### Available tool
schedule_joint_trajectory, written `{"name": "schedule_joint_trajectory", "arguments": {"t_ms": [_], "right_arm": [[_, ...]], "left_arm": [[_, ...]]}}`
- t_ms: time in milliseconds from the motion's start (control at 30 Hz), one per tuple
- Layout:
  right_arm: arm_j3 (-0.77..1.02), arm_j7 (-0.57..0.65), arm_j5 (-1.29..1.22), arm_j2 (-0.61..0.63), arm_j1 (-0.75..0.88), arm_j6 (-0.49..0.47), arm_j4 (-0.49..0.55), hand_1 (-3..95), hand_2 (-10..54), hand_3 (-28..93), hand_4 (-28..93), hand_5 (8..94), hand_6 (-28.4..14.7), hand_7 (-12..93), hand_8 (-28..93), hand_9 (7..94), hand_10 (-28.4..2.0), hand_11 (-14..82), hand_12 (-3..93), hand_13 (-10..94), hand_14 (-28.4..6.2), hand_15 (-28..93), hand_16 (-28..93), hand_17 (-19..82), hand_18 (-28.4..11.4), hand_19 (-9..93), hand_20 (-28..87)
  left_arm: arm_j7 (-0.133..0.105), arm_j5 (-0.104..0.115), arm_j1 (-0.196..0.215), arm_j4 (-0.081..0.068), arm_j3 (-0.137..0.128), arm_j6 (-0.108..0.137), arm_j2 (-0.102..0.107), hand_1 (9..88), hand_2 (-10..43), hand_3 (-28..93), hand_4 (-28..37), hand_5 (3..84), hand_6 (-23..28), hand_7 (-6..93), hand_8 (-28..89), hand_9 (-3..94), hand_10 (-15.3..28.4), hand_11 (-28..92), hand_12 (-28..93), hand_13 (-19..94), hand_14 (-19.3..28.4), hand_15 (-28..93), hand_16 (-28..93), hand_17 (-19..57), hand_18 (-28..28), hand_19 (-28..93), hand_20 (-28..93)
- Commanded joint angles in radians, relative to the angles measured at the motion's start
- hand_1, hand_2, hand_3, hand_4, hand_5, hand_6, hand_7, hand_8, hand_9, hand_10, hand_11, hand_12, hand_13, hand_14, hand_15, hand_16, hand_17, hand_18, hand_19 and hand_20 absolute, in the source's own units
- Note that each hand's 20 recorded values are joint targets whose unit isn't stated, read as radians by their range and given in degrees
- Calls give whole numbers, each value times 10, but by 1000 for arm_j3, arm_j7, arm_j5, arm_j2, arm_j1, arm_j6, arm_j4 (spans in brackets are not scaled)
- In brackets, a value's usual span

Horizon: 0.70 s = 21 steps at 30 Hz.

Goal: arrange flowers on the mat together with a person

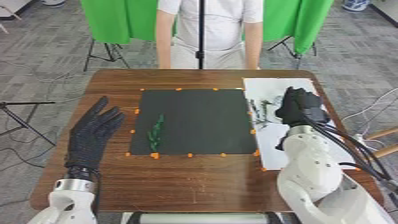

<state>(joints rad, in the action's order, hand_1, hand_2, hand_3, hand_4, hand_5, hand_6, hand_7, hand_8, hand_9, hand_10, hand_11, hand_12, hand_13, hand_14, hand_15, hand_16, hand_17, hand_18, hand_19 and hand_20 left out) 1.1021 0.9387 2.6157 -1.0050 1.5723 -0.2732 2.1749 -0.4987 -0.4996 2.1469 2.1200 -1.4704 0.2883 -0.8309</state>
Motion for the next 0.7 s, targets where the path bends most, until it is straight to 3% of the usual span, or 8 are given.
{"name": "schedule_joint_trajectory", "arguments": {"t_ms": [33, 267, 467, 567, 600, 700], "right_arm": [[-200, -120, -9, -194, -188, -59, -88, 550, -95, 589, -283, 931, 13, 167, 0, 937, -119, 327, 143, 900, -87, 460, 187, 357, -214, 932, -120], [-318, -168, 14, -327, -262, -91, -280, 545, -95, 590, -283, 934, 14, 172, 2, 937, -119, 335, 142, 901, -87, 462, 185, 356, -214, 932, -118], [-333, -155, 46, -376, -272, -96, -387, 533, -95, 592, -283, 936, 17, 191, -5, 937, -121, 351, 138, 903, -90, 465, 184, 355, -214, 932, -118], [-334, -142, 49, -384, -275, -103, -419, 527, -95, 600, -283, 937, 17, 199, -10, 937, -121, 353, 136, 903, -90, 465, 183, 355, -214, 932, -119], [-335, -138, 47, -387, -276, -106, -426, 525, -95, 602, -283, 937, 16, 201, -11, 937, -121, 353, 136, 903, -90, 465, 183, 354, -214, 932, -119], [-342, -130, 54, -394, -273, -116, -438, 515, -95, 610, -283, 937, 17, 204, -17, 937, -121, 356, 135, 901, -92, 467, 183, 354, -214, 932, -120]], "left_arm": [[-16, 10, 27, 8, -7, 14, 17, 263, 107, 735, -197, 327, 83, 111, -94, 307, 198, 224, 101, 235, 230, 341, -48, -92, 196, 468, 90], [-4, 10, 12, 15, 4, 25, 23, 263, 107, 735, -198, 327, 83, 110, -94, 307, 199, 224, 101, 235, 229, 340, -48, -92, 196, 469, 90], [61, -30, -17, 12, -2, 3, -3, 263, 107, 736, -197, 327, 83, 111, -94, 307, 199, 224, 101, 235, 229, 339, -48, -92, 196, 469, 90], [79, -41, -25, 10, -1, -4, -14, 263, 107, 736, -197, 327, 83, 112, -94, 307, 198, 224, 101, 235, 229, 339, -48, -92, 196, 469, 90], [73, -38, -26, 11, 4, -3, -7, 264, 107, 736, -196, 327, 83, 112, -94, 307, 198, 224, 101, 235, 229, 339, -48, -92, 196, 468, 89], [84, -42, -35, 8, 10, -9, -14, 263, 107, 737, -194, 327, 83, 111, -95, 307, 198, 224, 101, 235, 230, 339, -48, -93, 196, 469, 90]]}}
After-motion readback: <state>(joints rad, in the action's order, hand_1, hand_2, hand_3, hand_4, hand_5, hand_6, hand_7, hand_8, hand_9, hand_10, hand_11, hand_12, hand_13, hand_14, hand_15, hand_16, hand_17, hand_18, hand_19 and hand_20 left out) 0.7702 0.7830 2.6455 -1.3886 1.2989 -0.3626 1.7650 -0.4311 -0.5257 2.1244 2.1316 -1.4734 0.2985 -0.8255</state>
